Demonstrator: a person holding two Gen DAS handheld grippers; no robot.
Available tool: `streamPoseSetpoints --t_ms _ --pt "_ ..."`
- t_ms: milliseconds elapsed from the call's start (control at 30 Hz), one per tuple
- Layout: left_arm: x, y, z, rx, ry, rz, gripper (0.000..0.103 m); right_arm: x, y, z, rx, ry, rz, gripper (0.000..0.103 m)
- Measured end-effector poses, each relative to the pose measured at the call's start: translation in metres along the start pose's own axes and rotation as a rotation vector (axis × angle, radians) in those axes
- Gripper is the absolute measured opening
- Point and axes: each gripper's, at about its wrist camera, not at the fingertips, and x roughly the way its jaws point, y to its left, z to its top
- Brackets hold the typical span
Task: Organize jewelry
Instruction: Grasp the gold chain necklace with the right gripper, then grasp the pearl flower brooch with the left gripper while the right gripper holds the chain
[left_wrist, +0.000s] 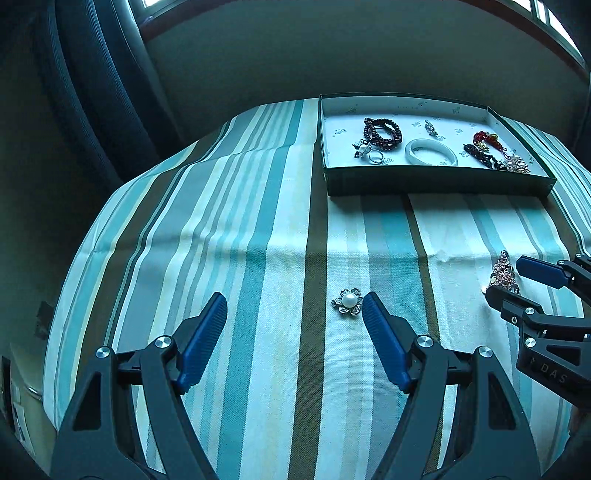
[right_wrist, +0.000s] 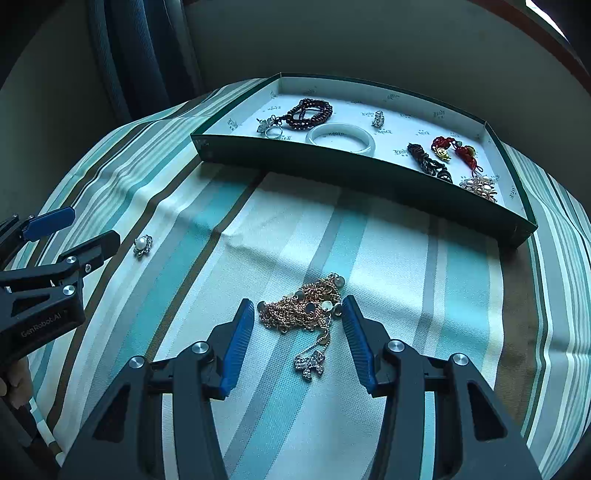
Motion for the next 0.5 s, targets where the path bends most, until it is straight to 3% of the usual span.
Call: streamPoseSetpoints --t_ms 133,267,500 --pt "0.0034 0.0009 -0.0002 -0.001 0.006 0.004 0.075 -0.0001 0.0011 -0.0004 -0.011 -0.01 -0.01 0.042" --pt "0.0066 0.0016 -0.0008 -0.001 0.013 0.004 0.075 -0.0014 -0.0008 -0.0002 -0.011 -0.01 0.009 0.025" --pt "0.0089 0.0003 -0.0011 0.003 0.019 0.0 0.076 -0.0079 -0.0055 -0.0013 -0.016 -0.017 0.008 0.019"
